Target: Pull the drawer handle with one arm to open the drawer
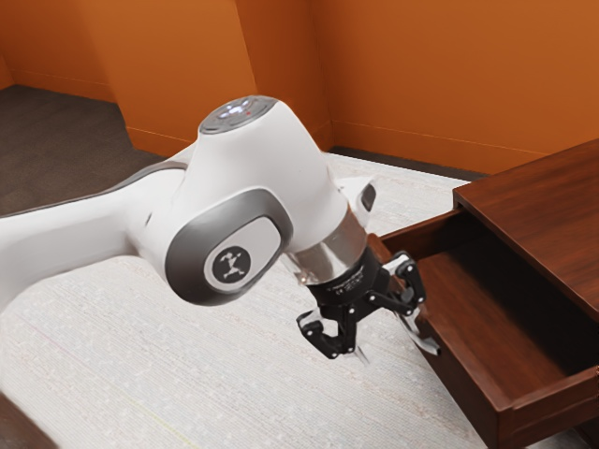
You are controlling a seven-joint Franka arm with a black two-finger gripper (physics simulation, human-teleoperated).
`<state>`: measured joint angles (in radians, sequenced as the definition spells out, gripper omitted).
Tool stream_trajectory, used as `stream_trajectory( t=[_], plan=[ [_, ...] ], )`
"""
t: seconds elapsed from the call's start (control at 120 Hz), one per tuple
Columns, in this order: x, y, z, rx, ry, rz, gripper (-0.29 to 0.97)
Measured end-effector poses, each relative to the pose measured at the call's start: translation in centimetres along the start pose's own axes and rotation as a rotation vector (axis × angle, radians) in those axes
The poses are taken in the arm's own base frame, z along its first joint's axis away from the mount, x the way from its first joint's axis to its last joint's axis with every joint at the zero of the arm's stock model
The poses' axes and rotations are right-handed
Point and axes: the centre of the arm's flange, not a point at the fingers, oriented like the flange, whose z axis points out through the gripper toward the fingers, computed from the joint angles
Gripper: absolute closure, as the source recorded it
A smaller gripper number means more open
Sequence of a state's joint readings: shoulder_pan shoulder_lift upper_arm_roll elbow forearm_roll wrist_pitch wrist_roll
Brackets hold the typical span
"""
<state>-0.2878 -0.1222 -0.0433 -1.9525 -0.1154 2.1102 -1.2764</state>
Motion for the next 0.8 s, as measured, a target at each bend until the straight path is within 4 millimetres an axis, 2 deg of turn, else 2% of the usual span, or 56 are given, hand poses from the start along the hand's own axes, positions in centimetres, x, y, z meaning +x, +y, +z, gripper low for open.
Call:
stream_trajectory(
  t=[0.233, 0.35, 0.425, 0.5, 0.592, 0.75, 0.8],
  plan=[
    [-0.2, -0.2, -0.7, -0.011, 0.003, 0.004, 0.26],
    [-0.4, -0.1, -2.1, -0.035, 0.008, 0.008, 0.26],
    [-0.5, 0.1, -3.6, -0.062, 0.015, 0.011, 0.26],
    [-0.8, 0.6, -5.9, -0.101, 0.023, 0.019, 0.25],
    [-1.0, 1.3, -9.2, -0.123, 0.023, 0.023, 0.17],
    [-1.6, 1.1, -11.1, -0.059, 0.015, 0.031, 0.08],
    [-2.8, 1.5, -11.7, -0.056, 0.012, 0.050, 0.06]
  ],
)
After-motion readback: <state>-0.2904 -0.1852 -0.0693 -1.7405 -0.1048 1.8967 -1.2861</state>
